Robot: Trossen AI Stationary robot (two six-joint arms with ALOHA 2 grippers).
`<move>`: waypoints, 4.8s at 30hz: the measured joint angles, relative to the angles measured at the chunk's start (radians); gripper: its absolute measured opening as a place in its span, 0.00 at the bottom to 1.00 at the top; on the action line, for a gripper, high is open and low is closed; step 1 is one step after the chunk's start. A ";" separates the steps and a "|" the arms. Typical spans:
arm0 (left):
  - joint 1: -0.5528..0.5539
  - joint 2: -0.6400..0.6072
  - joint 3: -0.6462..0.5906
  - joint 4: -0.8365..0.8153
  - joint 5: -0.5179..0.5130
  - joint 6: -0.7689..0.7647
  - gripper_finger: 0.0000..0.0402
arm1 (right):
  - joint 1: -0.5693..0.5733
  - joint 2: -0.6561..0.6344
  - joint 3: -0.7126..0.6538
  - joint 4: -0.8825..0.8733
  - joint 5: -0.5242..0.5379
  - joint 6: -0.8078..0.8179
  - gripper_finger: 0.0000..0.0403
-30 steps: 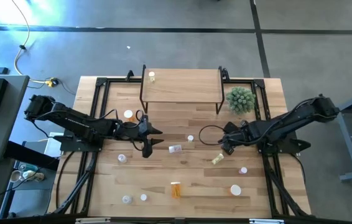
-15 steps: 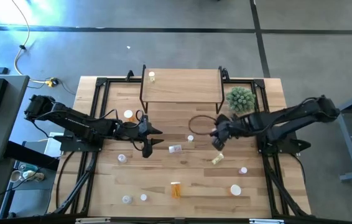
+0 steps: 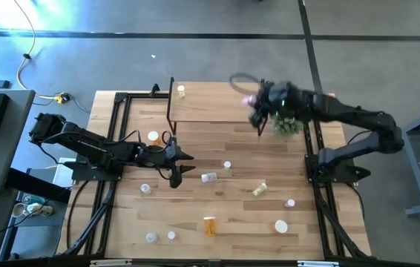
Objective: Pick and place medicine bottles onto shelf by color
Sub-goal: Put the top pink pill bottle on the shelf, then put the left transparent pill bottle on the shelf
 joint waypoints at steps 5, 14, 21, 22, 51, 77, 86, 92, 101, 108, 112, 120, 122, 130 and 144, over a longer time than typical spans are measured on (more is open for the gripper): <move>0.000 0.000 0.000 0.000 0.000 0.022 0.43 | -0.154 0.091 0.176 -0.128 0.000 -0.037 0.28; 0.000 0.000 0.001 0.002 0.000 0.109 0.43 | -0.308 0.287 0.363 -0.302 -0.108 -0.068 0.28; 0.000 0.000 0.001 0.007 0.000 0.124 0.43 | -0.340 0.402 0.362 -0.337 -0.200 -0.090 0.28; 0.000 0.000 0.001 0.007 0.000 0.123 0.43 | -0.341 0.416 0.362 -0.340 -0.201 -0.095 0.28; 0.000 0.000 0.001 0.008 0.003 0.102 0.43 | -0.372 0.530 0.360 -0.361 -0.242 -0.133 0.28; 0.000 0.000 0.001 0.008 0.004 0.103 0.43 | -0.380 0.529 0.360 -0.376 -0.204 -0.160 0.29; 0.000 0.000 0.001 0.008 0.004 0.105 0.43 | -0.380 0.528 0.360 -0.393 -0.204 -0.148 0.41; 0.000 0.000 0.001 0.008 0.004 0.105 0.43 | -0.380 0.528 0.360 -0.388 -0.201 -0.123 0.49; 0.000 0.000 0.001 0.007 0.004 0.105 0.43 | -0.380 0.521 0.360 -0.382 -0.200 -0.132 0.51; 0.000 0.000 0.001 0.007 0.004 0.105 0.43 | -0.380 0.480 0.360 -0.380 -0.199 -0.146 0.51; 0.000 0.000 0.001 0.007 0.004 0.105 0.43 | -0.379 0.446 0.360 -0.378 -0.202 -0.149 0.51; 0.000 0.000 0.001 0.007 0.004 0.106 0.43 | -0.361 0.349 0.360 -0.376 -0.204 -0.149 0.51; 0.000 0.000 0.001 0.007 0.004 0.106 0.43 | -0.354 0.319 0.360 -0.357 -0.204 -0.156 0.51; 0.000 0.000 0.001 0.007 0.004 0.106 0.43 | -0.356 0.236 0.361 -0.131 -0.167 -0.178 0.51; 0.000 0.000 0.001 0.007 -0.027 0.052 0.47 | -0.128 0.174 0.361 -0.394 -0.262 -0.108 0.51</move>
